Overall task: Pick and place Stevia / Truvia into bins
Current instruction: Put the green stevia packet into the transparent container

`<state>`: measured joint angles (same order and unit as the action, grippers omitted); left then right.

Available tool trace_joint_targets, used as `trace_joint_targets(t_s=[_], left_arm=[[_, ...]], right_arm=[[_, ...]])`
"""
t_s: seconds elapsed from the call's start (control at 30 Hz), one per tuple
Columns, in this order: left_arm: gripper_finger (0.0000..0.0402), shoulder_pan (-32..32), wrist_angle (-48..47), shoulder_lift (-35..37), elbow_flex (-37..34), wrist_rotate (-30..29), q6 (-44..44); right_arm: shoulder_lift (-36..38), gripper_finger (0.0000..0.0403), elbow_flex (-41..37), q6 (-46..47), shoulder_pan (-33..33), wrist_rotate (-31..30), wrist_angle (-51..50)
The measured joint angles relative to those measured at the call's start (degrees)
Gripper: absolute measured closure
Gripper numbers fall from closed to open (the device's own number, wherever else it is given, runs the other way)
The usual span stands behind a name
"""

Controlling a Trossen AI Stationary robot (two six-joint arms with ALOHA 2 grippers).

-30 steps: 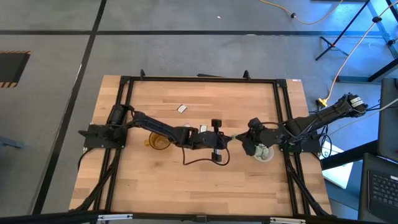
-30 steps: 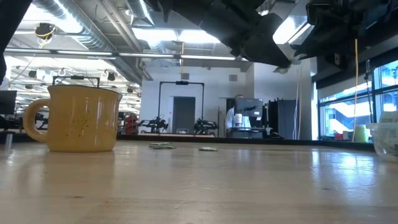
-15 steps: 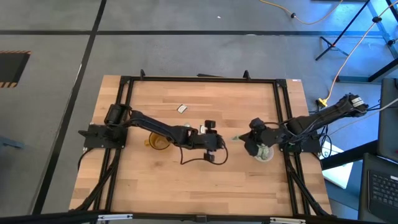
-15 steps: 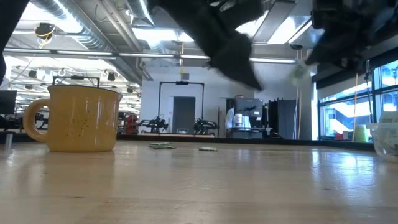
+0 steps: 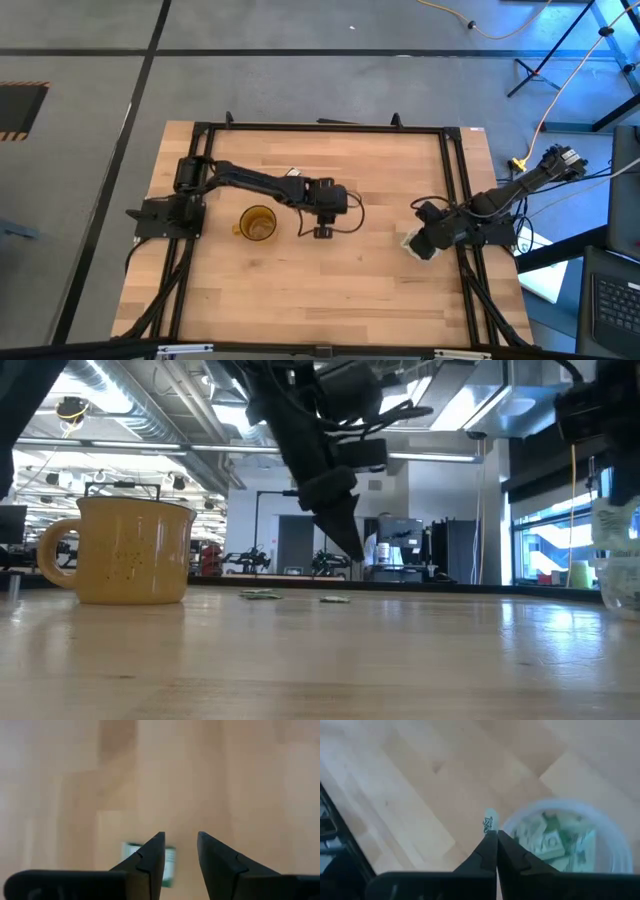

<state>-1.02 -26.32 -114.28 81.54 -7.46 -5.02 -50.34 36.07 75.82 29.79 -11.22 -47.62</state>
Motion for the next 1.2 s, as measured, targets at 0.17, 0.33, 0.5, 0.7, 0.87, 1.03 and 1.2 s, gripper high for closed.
trace_joint_targets(t_s=[0.17, 0.33, 0.5, 0.7, 0.87, 1.03, 1.2], left_arm=[[0.03, -2.6, -0.9, -0.2, 0.1, 2.0, 0.3], [0.03, -4.2, -1.3, -0.2, 0.1, 5.1, 0.0], [0.0302, -4.8, -2.7, -0.2, -0.6, 5.8, -0.1], [0.0298, -4.9, -1.7, -0.2, -4.0, 5.8, -0.2], [0.0299, -5.1, -0.8, -0.3, -6.4, 5.6, -0.2], [0.0301, -5.5, 2.4, -0.3, -8.1, 5.5, -0.2], [0.0298, -5.9, 2.8, -0.3, -8.3, 5.5, -0.2]], right_arm=[[0.0, 0.0402, 0.0, 4.4, 3.4, 1.3, -1.4], [0.0, 0.0402, 0.0, 8.2, 5.1, 1.4, -6.5], [-0.2, 0.0402, 0.0, 11.9, 5.0, 1.3, -14.0], [-0.2, 0.0402, 0.0, 11.5, 5.0, 1.3, -13.5], [-0.2, 0.0401, 0.0, 11.1, 5.0, 1.3, -13.5], [-0.5, 0.0374, 0.0, 10.1, 5.0, 1.3, -13.5], [-1.2, 0.0316, 0.0, 9.3, 5.0, 1.3, -13.5]])
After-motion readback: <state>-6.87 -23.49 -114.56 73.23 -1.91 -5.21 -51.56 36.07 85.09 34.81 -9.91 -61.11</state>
